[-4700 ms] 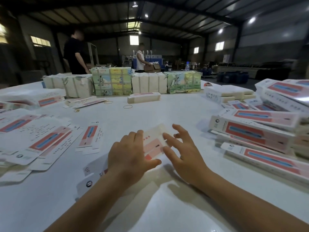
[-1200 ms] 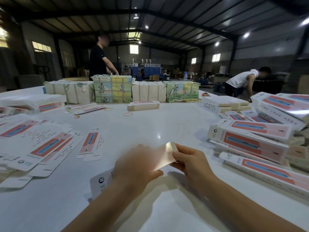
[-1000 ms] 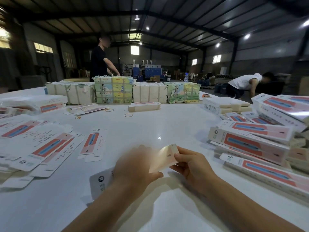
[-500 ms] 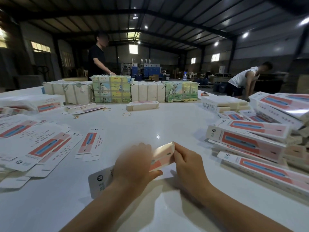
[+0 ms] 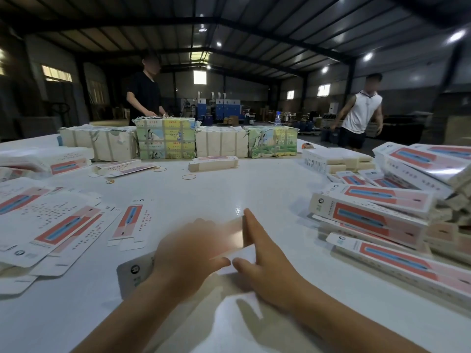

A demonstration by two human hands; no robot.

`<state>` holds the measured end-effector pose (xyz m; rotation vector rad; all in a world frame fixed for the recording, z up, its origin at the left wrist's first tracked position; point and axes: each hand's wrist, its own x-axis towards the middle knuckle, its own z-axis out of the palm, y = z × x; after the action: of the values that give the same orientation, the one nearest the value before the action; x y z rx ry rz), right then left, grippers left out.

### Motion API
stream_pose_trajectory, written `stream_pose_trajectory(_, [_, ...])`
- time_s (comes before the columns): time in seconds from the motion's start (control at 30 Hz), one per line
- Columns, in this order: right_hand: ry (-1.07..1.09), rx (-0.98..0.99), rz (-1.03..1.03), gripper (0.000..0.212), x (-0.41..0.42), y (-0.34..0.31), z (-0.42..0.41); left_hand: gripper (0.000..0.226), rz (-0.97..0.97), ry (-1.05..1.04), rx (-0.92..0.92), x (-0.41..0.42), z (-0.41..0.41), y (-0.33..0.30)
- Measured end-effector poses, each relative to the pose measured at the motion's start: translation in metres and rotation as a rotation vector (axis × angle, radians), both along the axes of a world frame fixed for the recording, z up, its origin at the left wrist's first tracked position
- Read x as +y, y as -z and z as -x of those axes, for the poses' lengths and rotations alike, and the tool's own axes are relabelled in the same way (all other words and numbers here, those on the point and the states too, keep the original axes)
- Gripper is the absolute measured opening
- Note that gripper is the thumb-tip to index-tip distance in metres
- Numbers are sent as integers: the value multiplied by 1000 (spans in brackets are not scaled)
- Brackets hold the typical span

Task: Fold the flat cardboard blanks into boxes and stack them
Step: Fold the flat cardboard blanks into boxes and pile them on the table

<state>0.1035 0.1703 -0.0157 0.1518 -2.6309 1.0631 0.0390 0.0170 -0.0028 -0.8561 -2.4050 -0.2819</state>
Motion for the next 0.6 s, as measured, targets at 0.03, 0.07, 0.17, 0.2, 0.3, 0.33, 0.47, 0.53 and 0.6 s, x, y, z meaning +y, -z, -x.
stream_pose_trajectory(0.03, [3, 60, -191, 96, 2, 0, 1, 68, 8, 20, -21, -3, 2, 2])
stream_pose_trajectory(0.07, [-1, 131, -396, 101, 6, 0, 1, 66, 26, 63, -33, -4, 4, 3])
stream_pose_trajectory(0.17, [-98, 235, -754, 83, 15, 5, 3, 61, 60, 171, -130, -8, 8, 5])
stream_pose_trajectory(0.2, [-111, 226, -809, 76, 16, 6, 4, 61, 65, 189, -165, -10, 9, 5])
stream_pose_trajectory(0.3, [11, 268, -900, 64, 25, -2, 7, 78, 22, 195, -63, -16, 15, 5])
stream_pose_trajectory(0.33, [90, 295, -873, 59, 34, -10, 7, 79, -41, 171, 17, -18, 18, 4])
stream_pose_trajectory(0.47, [444, 422, -754, 38, 103, -64, 8, 64, -211, 70, -3, -23, 33, 8])
stream_pose_trajectory(0.53, [628, 390, -842, 37, 153, -86, 3, 57, -235, 51, -76, -21, 40, 18])
stream_pose_trajectory(0.6, [817, 214, -891, 38, 208, -93, -9, 49, -232, 36, -114, -17, 45, 28])
